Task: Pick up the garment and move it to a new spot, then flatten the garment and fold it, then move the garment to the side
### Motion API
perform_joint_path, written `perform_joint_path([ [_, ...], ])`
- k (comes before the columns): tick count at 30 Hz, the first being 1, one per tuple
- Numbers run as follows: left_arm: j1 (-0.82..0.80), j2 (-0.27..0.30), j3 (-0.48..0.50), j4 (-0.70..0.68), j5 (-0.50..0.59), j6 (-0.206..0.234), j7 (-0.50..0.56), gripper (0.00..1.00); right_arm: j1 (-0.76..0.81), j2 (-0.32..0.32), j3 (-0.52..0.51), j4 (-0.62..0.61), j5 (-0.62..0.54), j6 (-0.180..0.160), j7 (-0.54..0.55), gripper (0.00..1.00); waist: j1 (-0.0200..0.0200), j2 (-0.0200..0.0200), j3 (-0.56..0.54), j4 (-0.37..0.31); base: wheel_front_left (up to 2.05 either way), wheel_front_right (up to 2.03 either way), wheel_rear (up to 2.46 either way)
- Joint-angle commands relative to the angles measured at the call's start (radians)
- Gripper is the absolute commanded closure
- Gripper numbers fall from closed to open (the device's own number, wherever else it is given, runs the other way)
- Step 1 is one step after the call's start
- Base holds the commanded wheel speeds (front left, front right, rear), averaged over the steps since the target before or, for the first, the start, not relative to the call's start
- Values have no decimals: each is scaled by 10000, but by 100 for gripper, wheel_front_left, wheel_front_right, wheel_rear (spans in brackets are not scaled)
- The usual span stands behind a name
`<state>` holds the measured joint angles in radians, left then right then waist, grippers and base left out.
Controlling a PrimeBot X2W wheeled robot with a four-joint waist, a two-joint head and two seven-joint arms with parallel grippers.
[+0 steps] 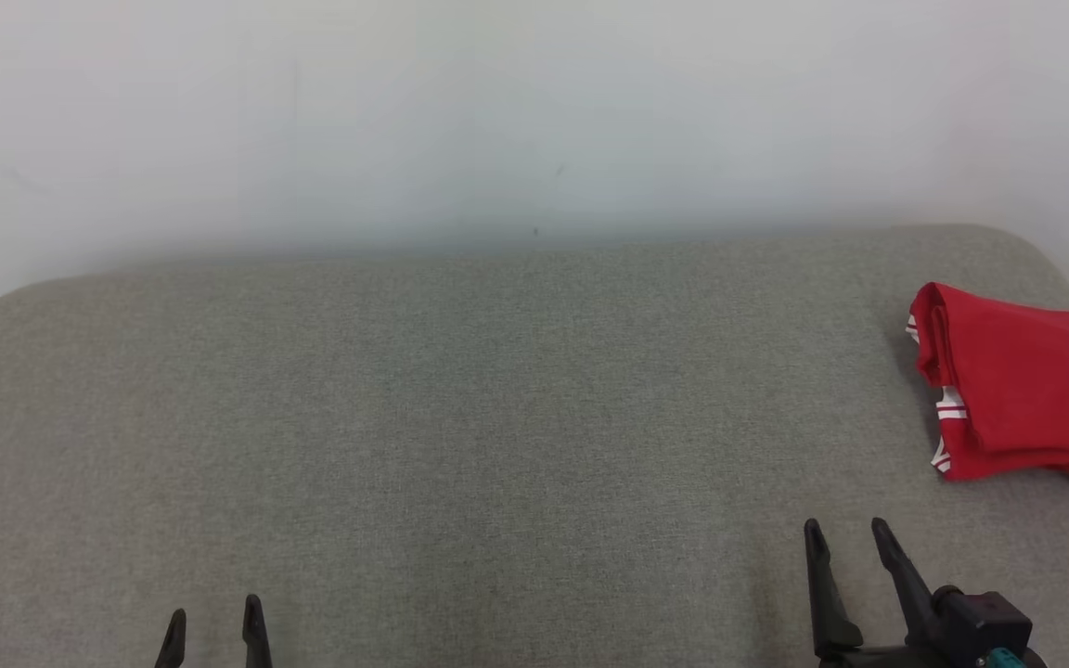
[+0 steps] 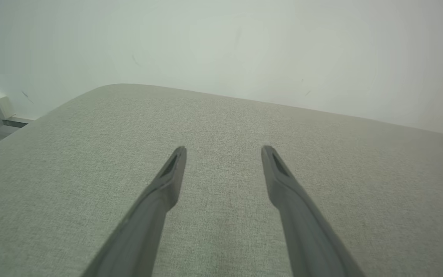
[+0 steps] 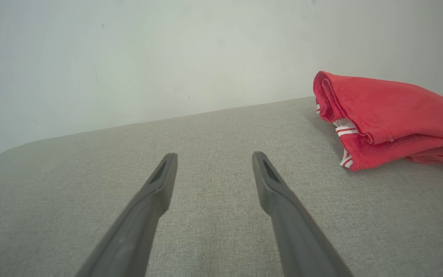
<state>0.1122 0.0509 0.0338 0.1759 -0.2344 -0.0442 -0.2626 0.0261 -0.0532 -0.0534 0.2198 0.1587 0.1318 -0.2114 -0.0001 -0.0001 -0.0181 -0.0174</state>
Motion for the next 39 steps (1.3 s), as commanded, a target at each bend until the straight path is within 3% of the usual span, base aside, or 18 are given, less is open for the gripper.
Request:
perform_joint_path([
  [1, 75, -7, -5, 20, 56, -13, -28, 0, 25, 44, 21, 56, -86, -28, -46, 0, 1, 1, 4, -57, 0, 0, 0],
  [18, 13, -8, -87, 178, 163, -28, -29, 0, -211, 47, 121, 443, -16, -28, -311, 0, 1, 1, 95, -187, 0, 0, 0],
  [19, 0, 0, -77, 188, 125, -3, 3, 100, -145, 12, 104, 464, 0, 0, -264, 100, 1, 0, 95, -189, 0, 0, 0],
  [22, 37, -15, -70, 451, 66, -3, 40, 100, -42, 15, 93, 712, 41, 2, -234, 100, 1, 1, 96, -189, 0, 0, 0],
  [39, -493, -11, 135, 507, -3018, -195, 878, 100, -356, 18, -73, 597, 3269, -1, 551, 100, 1, 1, 111, -140, 0, 0, 0],
])
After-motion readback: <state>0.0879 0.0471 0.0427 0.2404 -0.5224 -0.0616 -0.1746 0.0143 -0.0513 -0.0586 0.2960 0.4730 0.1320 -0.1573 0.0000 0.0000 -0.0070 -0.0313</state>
